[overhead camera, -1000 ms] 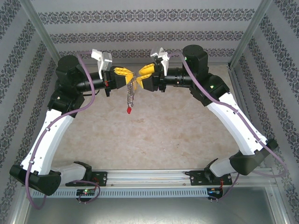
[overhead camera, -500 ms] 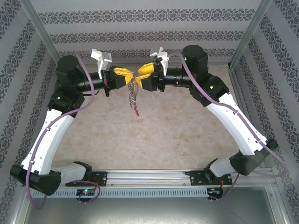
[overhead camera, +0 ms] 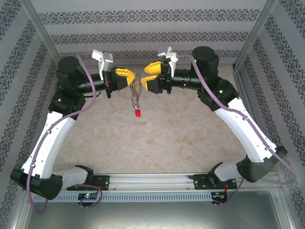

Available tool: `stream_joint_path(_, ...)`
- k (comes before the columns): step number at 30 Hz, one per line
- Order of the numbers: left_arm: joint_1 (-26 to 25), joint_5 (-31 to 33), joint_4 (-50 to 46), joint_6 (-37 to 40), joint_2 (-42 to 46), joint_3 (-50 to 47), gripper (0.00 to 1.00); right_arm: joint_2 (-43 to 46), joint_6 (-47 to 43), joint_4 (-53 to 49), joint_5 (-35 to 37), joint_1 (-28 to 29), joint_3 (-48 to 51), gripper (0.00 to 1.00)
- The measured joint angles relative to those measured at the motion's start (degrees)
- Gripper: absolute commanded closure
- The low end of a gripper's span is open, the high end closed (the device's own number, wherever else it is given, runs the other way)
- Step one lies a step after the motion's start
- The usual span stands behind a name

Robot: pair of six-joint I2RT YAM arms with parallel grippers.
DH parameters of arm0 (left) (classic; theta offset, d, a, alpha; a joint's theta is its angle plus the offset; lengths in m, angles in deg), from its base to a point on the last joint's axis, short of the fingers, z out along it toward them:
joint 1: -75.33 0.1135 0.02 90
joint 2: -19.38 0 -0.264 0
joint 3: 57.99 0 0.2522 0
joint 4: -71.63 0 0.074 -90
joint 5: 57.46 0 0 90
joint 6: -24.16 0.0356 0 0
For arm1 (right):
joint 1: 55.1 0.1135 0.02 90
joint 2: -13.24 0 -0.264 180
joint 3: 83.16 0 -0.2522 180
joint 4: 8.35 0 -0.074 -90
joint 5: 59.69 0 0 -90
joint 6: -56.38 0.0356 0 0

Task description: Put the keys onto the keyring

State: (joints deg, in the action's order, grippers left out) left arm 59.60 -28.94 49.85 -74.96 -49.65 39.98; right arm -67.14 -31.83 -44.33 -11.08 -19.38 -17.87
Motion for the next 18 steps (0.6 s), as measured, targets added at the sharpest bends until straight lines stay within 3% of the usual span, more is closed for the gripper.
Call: stream_joint_path(18,0.0,0.0,0.8,-0.4,0.0,0.0,1.0,-5.0,1.4,1.5,-2.8,0.9,-1.4,0.7)
